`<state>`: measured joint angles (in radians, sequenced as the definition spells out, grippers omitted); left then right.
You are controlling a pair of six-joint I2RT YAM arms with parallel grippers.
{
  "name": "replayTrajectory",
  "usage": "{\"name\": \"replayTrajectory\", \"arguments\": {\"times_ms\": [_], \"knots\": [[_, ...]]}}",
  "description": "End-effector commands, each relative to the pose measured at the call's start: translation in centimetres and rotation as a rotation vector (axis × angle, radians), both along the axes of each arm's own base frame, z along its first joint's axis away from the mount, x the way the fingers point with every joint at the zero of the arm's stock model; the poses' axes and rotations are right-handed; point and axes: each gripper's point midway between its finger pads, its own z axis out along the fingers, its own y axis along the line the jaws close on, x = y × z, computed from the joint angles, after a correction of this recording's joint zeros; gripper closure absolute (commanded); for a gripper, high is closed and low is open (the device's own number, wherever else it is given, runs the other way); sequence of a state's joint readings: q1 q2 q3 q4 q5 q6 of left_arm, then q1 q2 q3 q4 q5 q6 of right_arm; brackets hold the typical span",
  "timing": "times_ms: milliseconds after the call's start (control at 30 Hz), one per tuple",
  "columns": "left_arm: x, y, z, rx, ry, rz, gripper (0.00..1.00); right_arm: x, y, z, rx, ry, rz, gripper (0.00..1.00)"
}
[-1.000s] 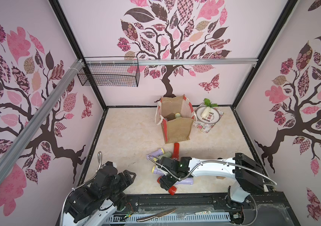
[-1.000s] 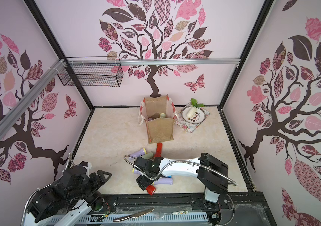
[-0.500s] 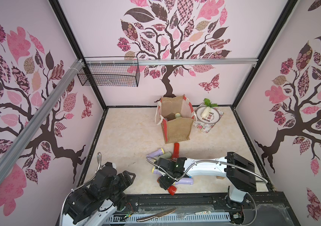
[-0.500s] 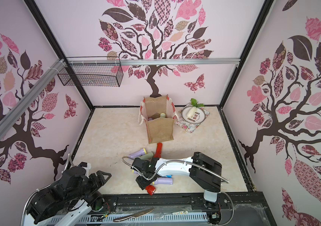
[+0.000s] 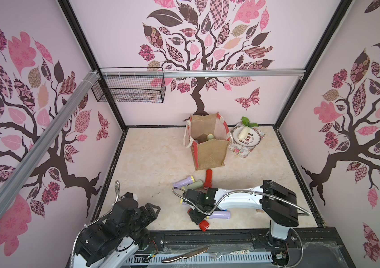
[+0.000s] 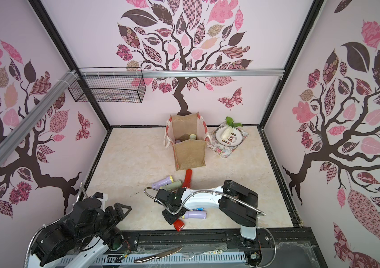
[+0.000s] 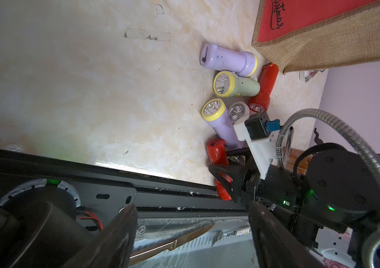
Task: Put the flashlights into the tote bags
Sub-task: Pick up the flashlight from the center of the board.
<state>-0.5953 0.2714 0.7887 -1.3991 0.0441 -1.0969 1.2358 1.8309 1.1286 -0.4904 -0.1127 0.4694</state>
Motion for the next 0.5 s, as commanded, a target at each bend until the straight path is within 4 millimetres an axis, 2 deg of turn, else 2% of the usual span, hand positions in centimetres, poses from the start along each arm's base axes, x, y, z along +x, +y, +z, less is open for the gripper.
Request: {"name": "replayTrajectory", "arguments": {"times_ms": [0,267,367,467], "knots": [[0.5,0.0,-0.2,0.035,-0.012,-0.018,0.21,0.5,-0.2,-0.6,-0.044,-0.029,0.003,0.58],[1.4,-0.4,1.4,0.042,-0.076,-0.052,0.20,1.0,-0.6,0.1,-0.034,-0.072,0.012,0.83],[1.9,-1.0,2.3,0.026,-0.117,-0.078,0.20,1.2,-0.7,1.1,-0.018,-0.096,0.021,0.90],[2.3,-1.8,3.3,0.010,-0.164,-0.124,0.18,1.5,0.1,3.2,0.052,-0.123,0.026,0.96]]}}
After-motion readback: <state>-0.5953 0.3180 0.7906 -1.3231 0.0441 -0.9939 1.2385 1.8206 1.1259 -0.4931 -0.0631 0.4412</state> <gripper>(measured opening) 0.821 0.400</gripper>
